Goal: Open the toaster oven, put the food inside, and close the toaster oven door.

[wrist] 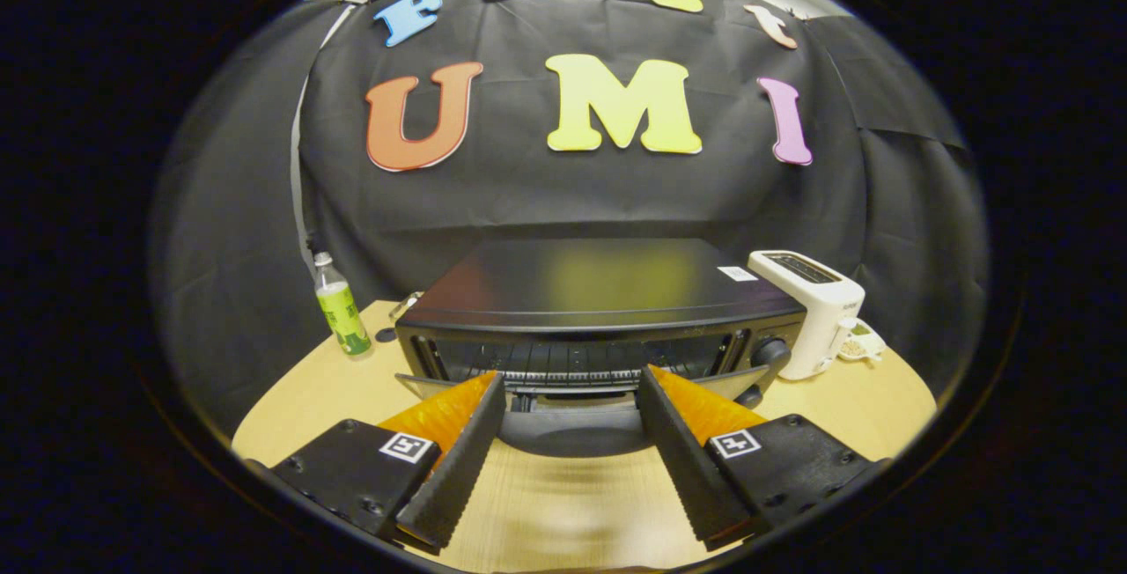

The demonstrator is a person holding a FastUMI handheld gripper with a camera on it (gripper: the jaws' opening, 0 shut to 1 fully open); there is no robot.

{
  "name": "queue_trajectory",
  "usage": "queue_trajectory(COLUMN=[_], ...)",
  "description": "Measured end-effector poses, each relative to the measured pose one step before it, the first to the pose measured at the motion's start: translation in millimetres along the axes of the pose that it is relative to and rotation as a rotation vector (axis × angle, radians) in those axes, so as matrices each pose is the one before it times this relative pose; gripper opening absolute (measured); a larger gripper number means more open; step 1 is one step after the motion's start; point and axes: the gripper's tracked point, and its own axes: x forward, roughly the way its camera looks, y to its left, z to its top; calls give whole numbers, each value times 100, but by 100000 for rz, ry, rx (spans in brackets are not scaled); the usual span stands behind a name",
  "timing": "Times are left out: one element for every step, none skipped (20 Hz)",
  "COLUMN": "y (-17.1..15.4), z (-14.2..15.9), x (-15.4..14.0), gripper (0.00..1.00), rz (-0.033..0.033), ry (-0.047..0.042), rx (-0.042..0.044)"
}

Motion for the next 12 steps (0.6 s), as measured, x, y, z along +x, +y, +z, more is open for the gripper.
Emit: queue_trajectory(y=[-15, -5, 3, 46, -42, -84, -38, 9, -112, -40, -77, -35], z=[-717, -734, -774, -741, -998, -892, -771, -503, -569, -724, -892, -637], x=[-563, -623, -507, -529, -281, -633, -67, -456, 166, -188, -422, -191], gripper=[99, 99, 99, 99, 99, 98, 98, 98, 97, 96, 96, 96], rz=[173, 157, 339, 809, 645, 1234, 1374, 1309, 1024, 768, 308, 3], ry=[-504, -3, 224, 658, 2064, 1754, 2653, 1351, 2321, 1598, 2381, 1206], rx=[-1221, -1072, -696, 257, 1178, 2157, 2013, 1758, 1914, 1110, -21, -679])
